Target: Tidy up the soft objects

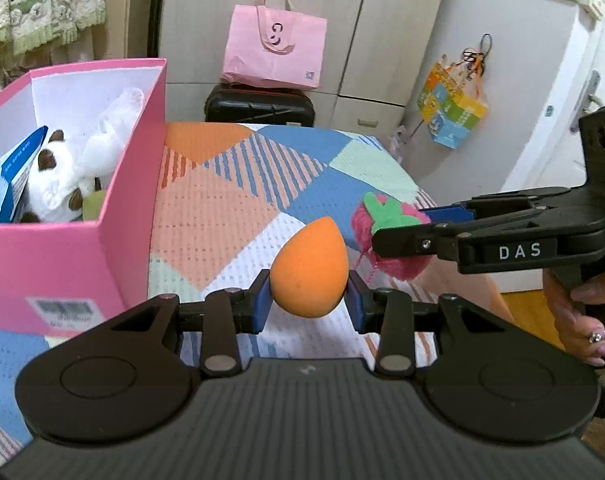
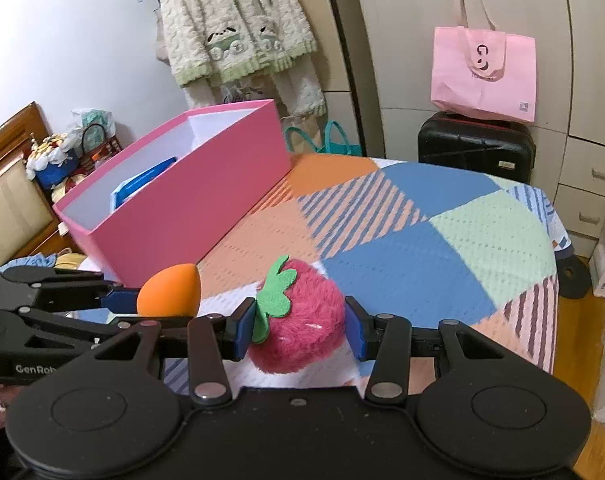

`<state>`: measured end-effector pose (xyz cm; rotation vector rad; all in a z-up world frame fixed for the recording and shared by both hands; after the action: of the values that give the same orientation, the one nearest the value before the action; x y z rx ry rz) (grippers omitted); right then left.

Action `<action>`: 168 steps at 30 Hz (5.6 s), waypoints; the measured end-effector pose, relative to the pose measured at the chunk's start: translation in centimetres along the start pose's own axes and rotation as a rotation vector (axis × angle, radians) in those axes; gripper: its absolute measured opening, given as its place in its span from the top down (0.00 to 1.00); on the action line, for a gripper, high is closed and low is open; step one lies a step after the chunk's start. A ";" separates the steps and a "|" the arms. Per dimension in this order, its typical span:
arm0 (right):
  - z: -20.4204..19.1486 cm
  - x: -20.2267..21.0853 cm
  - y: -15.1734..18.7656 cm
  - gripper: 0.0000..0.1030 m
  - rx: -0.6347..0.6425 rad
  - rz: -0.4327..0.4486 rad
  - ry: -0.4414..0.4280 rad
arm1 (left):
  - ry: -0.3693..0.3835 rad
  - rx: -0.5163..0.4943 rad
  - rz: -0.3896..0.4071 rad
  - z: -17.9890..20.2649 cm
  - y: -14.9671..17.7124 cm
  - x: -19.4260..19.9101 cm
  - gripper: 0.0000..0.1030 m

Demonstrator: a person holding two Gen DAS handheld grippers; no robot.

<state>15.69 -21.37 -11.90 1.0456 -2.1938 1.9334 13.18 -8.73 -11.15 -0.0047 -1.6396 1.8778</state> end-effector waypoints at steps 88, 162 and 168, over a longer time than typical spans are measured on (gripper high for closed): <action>-11.4 -24.8 -12.8 0.40 0.092 -0.077 -0.173 | -0.357 0.017 0.041 -25.6 -15.0 -6.2 0.43; -12.9 11.1 -4.6 0.00 0.133 0.263 0.488 | -0.387 -0.128 0.222 -7.6 -6.7 16.3 0.00; -12.6 10.6 -4.1 0.00 0.145 0.255 0.544 | -0.413 -0.121 0.203 -7.8 -6.4 15.7 0.00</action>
<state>4.63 -14.94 -0.83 0.1966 -1.9639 2.1696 6.75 5.53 -0.99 0.1829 -2.0973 2.0244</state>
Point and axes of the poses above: each gripper's, at about its wrist camera, not at the fingertips, and x roughly against the way its jaws point, z to its right, y to its underside, the point moved 8 cm from there along -x, roughly the way its jaws point, and after that the axes turned 15 degrees about z, right-handed, at the moved point
